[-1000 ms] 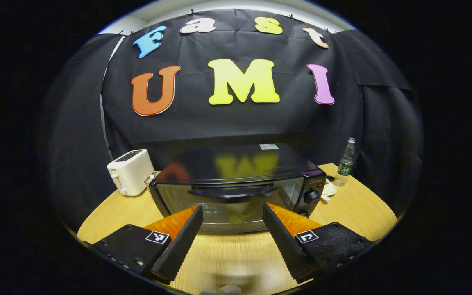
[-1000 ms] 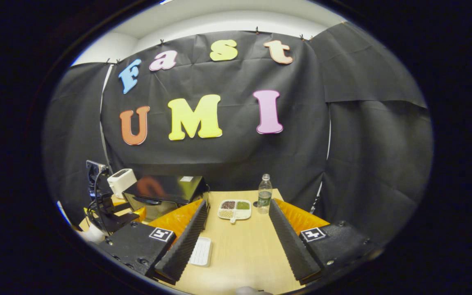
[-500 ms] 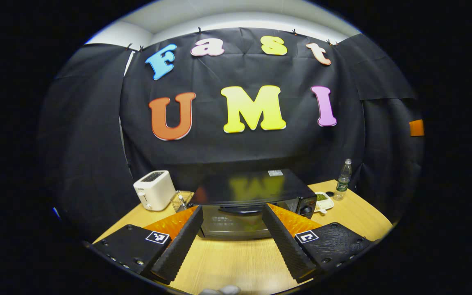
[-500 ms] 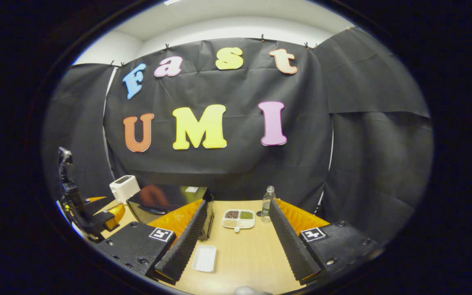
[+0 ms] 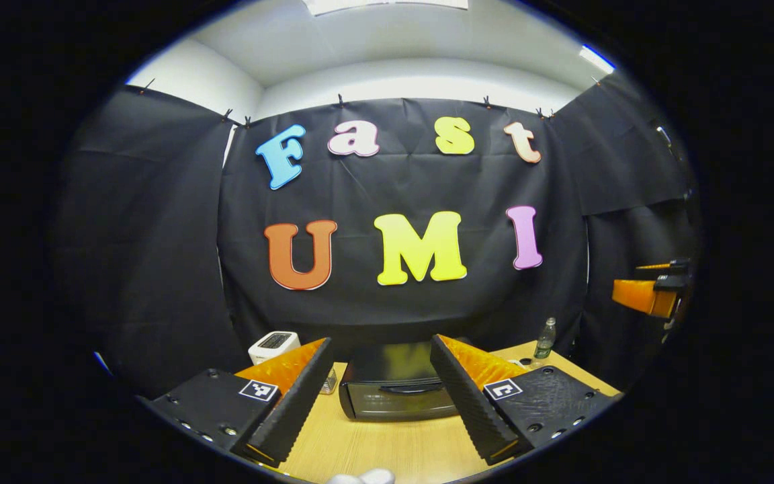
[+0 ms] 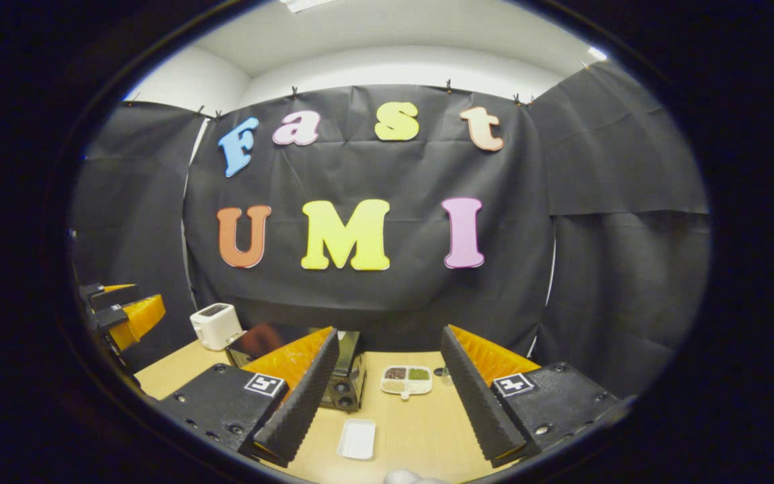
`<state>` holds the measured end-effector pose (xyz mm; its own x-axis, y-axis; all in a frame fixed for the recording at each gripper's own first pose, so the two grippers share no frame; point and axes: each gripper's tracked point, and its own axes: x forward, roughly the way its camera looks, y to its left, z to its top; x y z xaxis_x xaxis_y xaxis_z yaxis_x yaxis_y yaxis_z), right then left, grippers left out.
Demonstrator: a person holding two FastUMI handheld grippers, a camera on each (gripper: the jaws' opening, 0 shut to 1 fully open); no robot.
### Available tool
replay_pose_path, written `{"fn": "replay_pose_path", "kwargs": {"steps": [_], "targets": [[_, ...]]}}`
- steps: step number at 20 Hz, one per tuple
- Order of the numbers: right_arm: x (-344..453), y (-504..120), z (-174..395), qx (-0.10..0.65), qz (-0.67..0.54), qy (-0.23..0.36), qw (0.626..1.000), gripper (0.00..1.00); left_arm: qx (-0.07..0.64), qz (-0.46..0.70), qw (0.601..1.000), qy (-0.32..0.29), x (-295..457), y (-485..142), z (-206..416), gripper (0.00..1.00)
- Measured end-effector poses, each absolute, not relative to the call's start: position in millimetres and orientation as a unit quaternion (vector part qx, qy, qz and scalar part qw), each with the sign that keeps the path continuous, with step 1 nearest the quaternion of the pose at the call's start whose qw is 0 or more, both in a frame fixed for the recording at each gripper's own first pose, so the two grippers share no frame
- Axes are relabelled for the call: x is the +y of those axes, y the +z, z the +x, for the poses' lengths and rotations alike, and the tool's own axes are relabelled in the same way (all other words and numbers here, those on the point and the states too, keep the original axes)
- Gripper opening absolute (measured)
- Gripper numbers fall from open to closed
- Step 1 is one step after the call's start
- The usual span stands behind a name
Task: Open the electric oven with the left hand, put the food in, and close the electric oven.
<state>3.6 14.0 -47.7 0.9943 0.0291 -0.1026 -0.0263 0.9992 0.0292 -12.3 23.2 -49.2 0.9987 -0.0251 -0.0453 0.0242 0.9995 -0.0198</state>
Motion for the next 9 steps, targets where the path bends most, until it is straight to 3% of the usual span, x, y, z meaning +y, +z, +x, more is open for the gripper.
{"fn": "replay_pose_path", "kwargs": {"steps": [9], "targets": [[26.1, -32.9, -12.0, 0.038, 0.019, 0.004, 0.999, 0.96, 0.019, -0.014, 1.0, -0.014, 40.0, -36.5, -28.8, 0.95]]}}
